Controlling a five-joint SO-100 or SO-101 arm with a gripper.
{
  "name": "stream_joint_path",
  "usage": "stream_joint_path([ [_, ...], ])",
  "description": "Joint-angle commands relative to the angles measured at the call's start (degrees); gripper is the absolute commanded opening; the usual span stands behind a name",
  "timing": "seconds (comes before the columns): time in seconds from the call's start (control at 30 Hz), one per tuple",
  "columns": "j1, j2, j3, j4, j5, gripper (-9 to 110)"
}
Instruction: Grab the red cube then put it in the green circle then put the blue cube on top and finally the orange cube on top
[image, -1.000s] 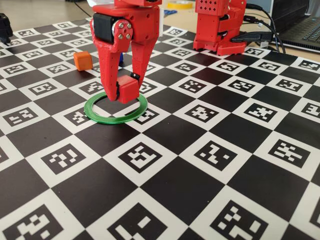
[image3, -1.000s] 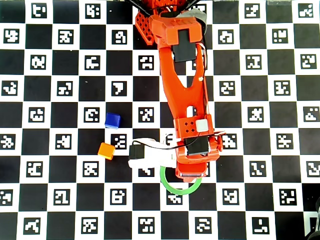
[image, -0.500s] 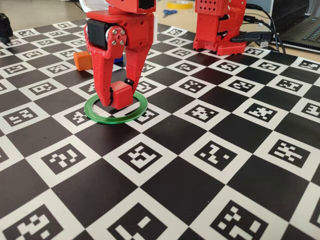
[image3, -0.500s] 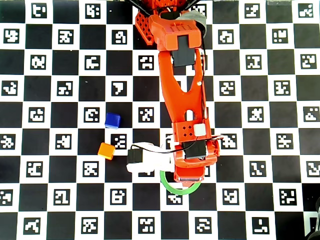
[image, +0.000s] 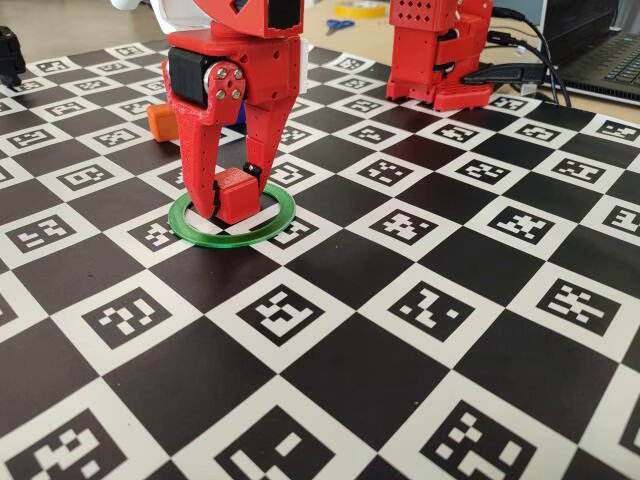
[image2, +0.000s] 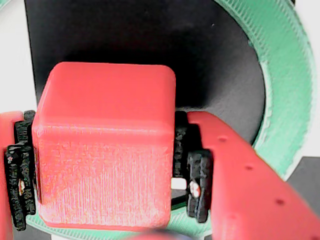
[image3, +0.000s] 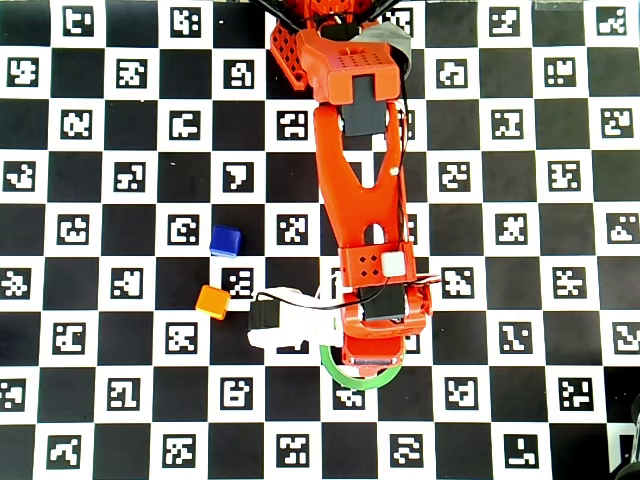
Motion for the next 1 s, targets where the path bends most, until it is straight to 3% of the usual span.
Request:
stream_joint_path([
  [0.0,0.09,2.20,-3.78,0.53,0.44,18],
  [0.4,0.00,2.37,-3.25,0.97,1.41,34],
  [0.63,-0.18,3.34,-2.90,2.11,1.32,49],
  [0.97,0.00,6.24,-2.81,4.22,2.11,53],
])
